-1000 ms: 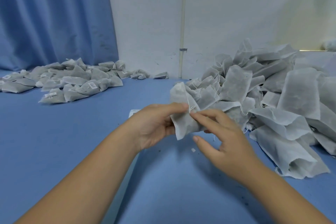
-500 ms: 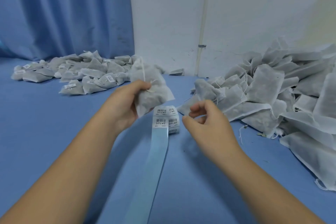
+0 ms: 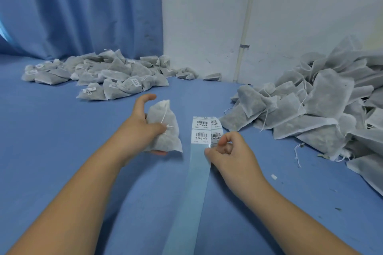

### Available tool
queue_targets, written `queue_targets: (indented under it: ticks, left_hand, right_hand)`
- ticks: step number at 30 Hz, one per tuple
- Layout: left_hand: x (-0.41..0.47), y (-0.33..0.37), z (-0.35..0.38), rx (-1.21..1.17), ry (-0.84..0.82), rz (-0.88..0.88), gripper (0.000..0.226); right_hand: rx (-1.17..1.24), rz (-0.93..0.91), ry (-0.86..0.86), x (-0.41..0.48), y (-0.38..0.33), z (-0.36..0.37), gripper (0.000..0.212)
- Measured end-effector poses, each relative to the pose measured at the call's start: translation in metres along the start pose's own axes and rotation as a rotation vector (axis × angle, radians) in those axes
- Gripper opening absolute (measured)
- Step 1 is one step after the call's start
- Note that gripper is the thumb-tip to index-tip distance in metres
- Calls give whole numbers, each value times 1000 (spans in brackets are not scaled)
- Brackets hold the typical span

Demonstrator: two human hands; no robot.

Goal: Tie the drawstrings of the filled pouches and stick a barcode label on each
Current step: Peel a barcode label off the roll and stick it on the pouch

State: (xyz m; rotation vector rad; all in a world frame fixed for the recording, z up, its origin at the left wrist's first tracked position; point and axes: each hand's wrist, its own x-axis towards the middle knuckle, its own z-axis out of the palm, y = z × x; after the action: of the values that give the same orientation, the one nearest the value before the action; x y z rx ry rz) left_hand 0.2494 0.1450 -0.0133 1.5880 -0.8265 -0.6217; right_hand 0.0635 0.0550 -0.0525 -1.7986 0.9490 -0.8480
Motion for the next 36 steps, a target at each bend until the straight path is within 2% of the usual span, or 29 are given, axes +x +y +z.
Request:
queue_targets:
  ticks: [5,9,11,15,19,26,30,32,36]
  left_hand:
    - [-6,1,8,102,44,48,27]
    - [-8,-3,27,174,34,6,32]
    - [-9,-6,38,242,19,51,33]
    - [-8,-10,51,311,2,93,22]
    - [-8,-9,51,138,-27,-1,21]
    - [-12,-2,48,9,-102,-88,30]
    - [-14,-4,49,28,-110,-19,12]
    - [-14,-6,48,56,-99,2,10]
    - [-13,-7,48,57,-101,17,11]
  right_hand:
    - [172,-26,0,4,-8,-2,23]
    - [366,-4,-34,5,-13,-6,20]
    - [444,3,-62,6,-13,-8,18]
    - [470,12,-70,9,-11,-8,17]
    - [389,0,-55,9,-10,-6,17]
    - [280,-24,-7,9,-10,-6,17]
    - [189,-22,4,8,-9,-6,19]
    - [79,-82,38,8,-9,-6,21]
    - [-301,-360,181,3,-9,-5,19]
